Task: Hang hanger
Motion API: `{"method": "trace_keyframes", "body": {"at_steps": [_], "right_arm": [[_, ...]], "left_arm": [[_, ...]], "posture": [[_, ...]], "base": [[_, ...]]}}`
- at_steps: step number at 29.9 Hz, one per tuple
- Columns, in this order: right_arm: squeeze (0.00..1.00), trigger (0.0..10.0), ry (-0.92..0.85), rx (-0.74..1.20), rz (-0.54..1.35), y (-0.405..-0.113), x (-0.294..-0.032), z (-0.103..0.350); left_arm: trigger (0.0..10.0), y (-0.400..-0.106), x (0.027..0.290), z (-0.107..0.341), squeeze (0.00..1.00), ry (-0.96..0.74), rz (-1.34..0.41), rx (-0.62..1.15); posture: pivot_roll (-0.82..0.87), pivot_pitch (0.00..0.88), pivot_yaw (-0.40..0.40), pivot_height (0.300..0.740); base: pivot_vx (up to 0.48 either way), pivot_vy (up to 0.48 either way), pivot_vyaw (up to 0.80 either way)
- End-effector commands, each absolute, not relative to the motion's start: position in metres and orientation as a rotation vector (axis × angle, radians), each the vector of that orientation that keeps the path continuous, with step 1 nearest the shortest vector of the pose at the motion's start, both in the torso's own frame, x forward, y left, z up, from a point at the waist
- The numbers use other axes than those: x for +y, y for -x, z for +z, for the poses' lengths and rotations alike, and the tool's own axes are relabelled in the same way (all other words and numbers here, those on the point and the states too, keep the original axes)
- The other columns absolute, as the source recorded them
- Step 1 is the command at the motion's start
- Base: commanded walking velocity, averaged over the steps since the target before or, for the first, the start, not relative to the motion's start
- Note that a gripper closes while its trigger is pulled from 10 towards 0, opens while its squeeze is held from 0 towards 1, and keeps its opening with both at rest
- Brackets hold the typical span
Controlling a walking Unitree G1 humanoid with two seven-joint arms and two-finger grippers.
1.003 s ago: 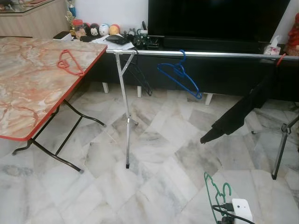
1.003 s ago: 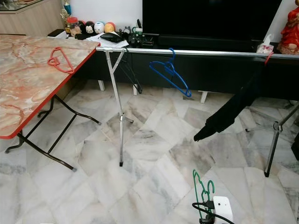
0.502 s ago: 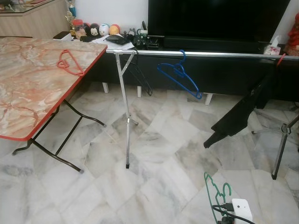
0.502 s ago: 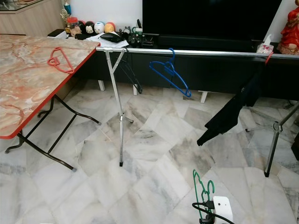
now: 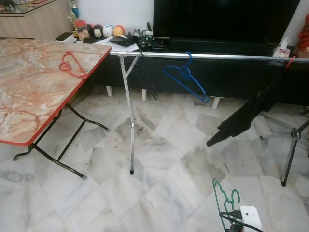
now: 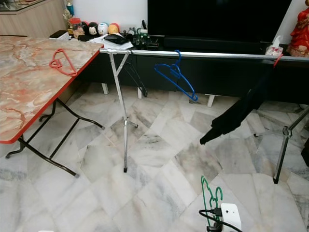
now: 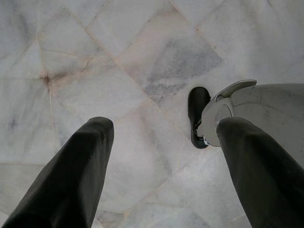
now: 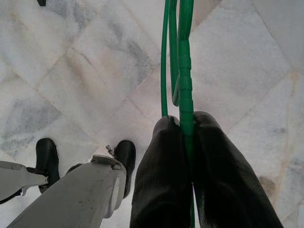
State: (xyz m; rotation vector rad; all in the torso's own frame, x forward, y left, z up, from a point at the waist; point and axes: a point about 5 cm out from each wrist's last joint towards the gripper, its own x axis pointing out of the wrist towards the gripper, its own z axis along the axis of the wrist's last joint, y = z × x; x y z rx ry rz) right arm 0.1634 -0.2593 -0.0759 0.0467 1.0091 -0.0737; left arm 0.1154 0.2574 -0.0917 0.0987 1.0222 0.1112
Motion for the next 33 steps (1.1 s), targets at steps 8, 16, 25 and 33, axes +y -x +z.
{"method": "trace_keyframes", "body": {"at_steps": [8,16,25,33], "right_arm": [[0.00,10.0,-0.039,1.008,-0.079,-0.1641,-0.2610,-0.0751],[0.00,10.0,-0.035,1.009,-0.079,-0.1641,-0.2611,-0.0751],[0.00,10.0,0.003,1.004,-0.108,-0.1644,-0.2642,-0.0743],[0.00,10.0,0.045,0.961,-0.191,-0.1660,-0.2695,-0.0719]], "left_arm": [[10.0,-0.1110,0.2599,-0.0922,0.00,-0.107,0.118,1.029],[10.0,-0.1110,0.2601,-0.0920,0.00,-0.110,0.122,1.026],[10.0,-0.1116,0.2605,-0.0915,0.00,-0.121,0.126,1.017],[10.0,-0.1135,0.2625,-0.0888,0.00,-0.097,0.197,0.950]], "posture": [[0.02,0.000,-0.039,0.716],[0.02,0.000,-0.039,0.716],[0.02,0.000,-0.040,0.716],[0.02,0.000,-0.040,0.716]], "base": [[0.000,0.000,0.00],[0.000,0.000,0.00],[0.000,0.000,0.00],[0.000,0.000,0.00]]}}
